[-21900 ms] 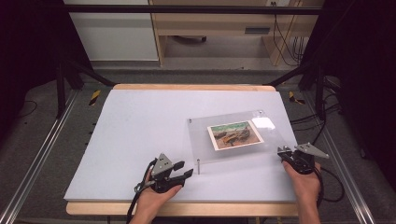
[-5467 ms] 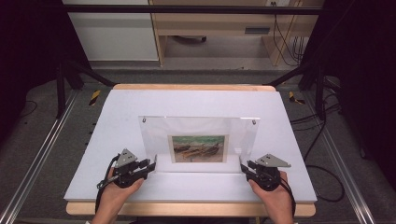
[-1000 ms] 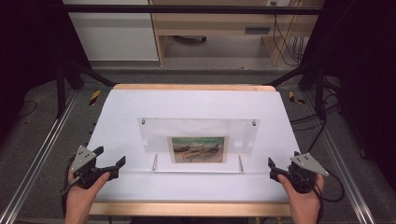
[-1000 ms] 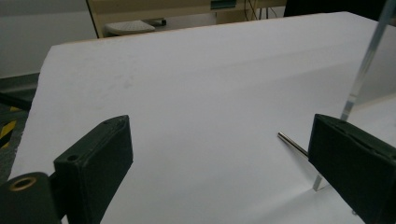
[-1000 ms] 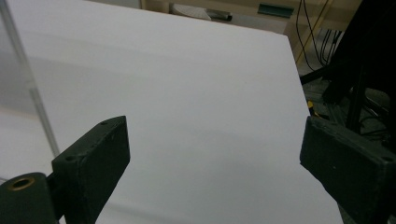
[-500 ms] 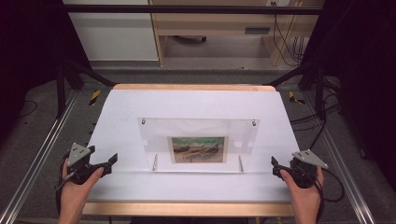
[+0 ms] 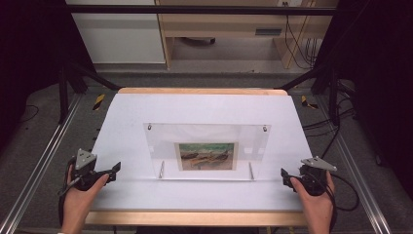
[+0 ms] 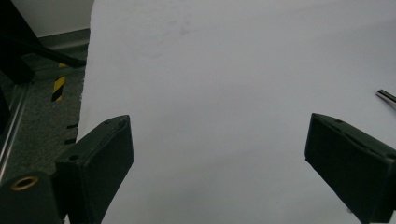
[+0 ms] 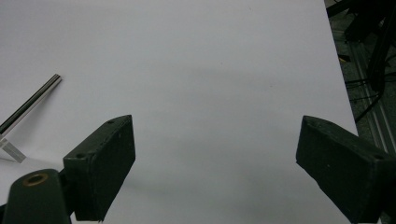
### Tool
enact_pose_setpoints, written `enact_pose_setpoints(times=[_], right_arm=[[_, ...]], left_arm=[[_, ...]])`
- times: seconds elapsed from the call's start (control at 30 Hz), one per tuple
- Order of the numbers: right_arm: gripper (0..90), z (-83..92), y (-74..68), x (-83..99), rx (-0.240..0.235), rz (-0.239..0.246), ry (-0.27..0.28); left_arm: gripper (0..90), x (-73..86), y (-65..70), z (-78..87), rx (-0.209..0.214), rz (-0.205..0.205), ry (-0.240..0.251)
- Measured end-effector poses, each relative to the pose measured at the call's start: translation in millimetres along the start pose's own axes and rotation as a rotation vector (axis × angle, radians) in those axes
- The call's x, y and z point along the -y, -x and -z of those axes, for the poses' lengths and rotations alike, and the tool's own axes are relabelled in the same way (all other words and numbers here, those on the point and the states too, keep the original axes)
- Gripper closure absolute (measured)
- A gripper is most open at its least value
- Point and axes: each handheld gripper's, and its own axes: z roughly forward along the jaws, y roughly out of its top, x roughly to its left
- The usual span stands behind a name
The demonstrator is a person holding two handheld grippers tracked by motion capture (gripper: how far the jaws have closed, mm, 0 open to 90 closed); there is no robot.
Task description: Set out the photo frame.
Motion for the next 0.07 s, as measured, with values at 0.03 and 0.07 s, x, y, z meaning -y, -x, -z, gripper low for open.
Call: enact_pose_setpoints(times=[0.03,0.07], right_arm=[[12.1,0.0,-0.4,0.1,0.002,0.002,0.001],[12.2,-0.3,-0.2,0.2,0.002,0.011,0.002]], left_arm=[[7.4,0.1,-0.2,-0.2,-0.001,-0.001,-0.003],[7.5,0.3,-0.3,-0.8,-0.003,-0.002,-0.006]])
